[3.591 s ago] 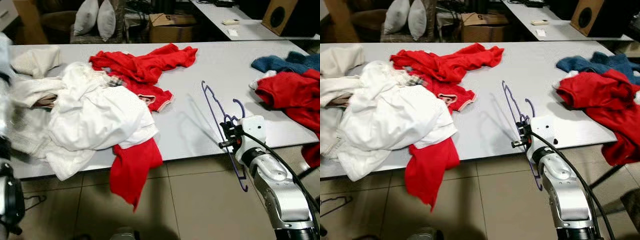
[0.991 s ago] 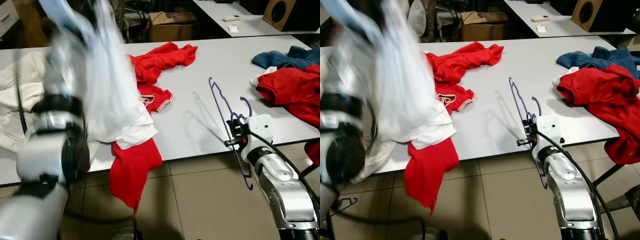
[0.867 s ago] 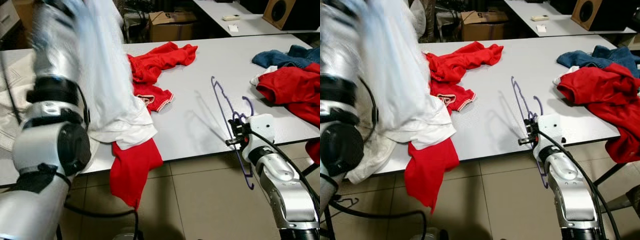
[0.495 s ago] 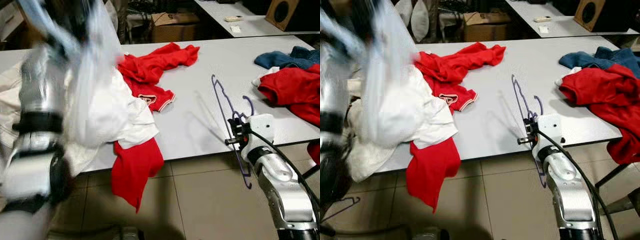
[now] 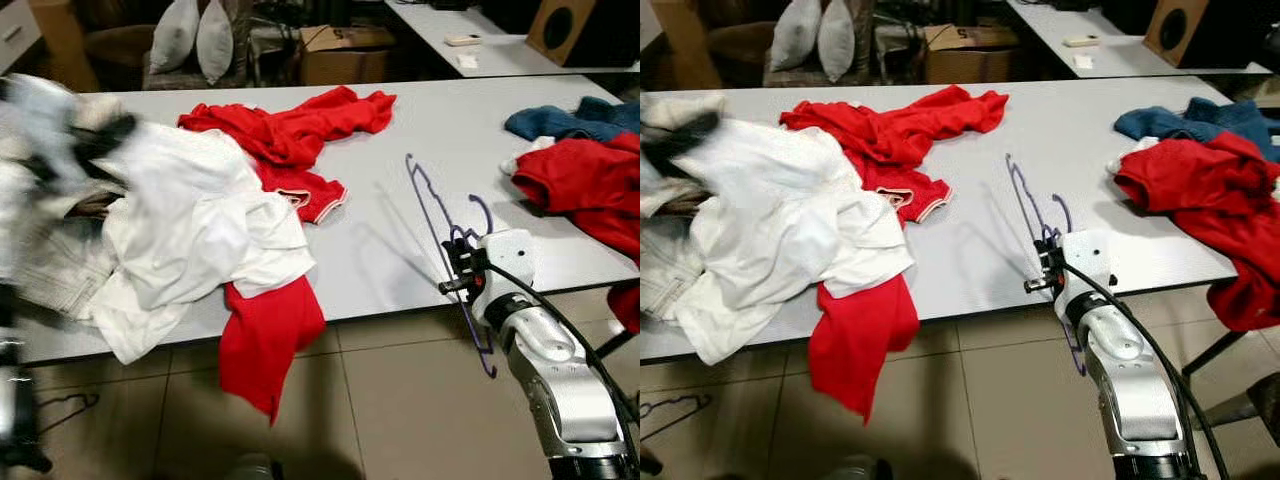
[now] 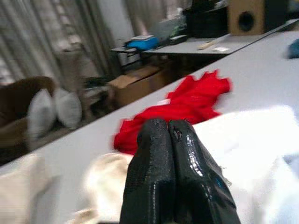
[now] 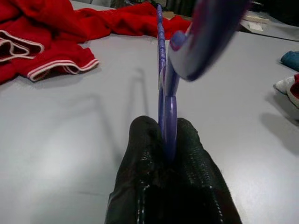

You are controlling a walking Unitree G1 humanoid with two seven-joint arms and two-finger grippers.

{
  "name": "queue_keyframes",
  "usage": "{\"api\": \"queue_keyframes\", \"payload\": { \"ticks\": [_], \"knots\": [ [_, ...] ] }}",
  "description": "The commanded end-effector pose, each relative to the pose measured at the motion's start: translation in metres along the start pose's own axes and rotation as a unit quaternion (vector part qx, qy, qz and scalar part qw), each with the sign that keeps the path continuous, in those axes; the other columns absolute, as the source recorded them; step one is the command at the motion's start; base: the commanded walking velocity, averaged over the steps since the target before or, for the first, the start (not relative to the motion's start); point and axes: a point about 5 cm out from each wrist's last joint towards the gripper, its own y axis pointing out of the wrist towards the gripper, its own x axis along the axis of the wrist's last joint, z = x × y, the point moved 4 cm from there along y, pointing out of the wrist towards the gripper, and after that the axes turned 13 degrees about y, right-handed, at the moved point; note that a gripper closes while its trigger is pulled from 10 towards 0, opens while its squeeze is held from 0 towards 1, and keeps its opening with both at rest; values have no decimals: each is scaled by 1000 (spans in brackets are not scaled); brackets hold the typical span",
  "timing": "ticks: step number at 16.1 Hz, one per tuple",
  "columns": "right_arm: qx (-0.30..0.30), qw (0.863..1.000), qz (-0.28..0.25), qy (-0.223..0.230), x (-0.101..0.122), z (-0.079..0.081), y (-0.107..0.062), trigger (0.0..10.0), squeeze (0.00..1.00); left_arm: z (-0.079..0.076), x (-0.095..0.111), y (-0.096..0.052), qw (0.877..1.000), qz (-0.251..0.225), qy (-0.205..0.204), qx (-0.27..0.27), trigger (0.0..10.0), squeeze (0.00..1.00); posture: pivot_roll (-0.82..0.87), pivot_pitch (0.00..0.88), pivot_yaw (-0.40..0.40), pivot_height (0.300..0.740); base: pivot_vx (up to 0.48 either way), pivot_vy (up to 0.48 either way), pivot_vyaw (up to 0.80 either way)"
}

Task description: Hang hanger

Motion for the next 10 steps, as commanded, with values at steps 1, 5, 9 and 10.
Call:
{"api": "queue_keyframes", "payload": {
  "ticks": [1, 5, 9, 10],
  "knots": [
    [0, 1000, 2, 2, -2, 0, 0, 10000, 0, -10, -7, -9, 998, 23, 4, -61, 0, 0, 84, 0, -6, 740, 0, 0, 0],
    [2, 1000, 6, 4, -5, 1, -2, 10000, 0, -41, -16, -17, 983, 57, -11, -174, 10000, 0, 83, 0, -7, 740, 0, 0, 0],
    [0, 1000, 5, 2, -4, -2, -3, 10000, 0, -22, 9, 2, 994, -4, -13, -107, 10000, 1000, 76, 0, -2, 740, 0, 0, 0],
    [-2, 1000, 5, 1, -4, -3, -3, 10000, 0, -15, 19, 5, 994, -28, -34, -96, 10000, 1000, 73, 0, 1, 740, 0, 0, 0]
  ]
}}
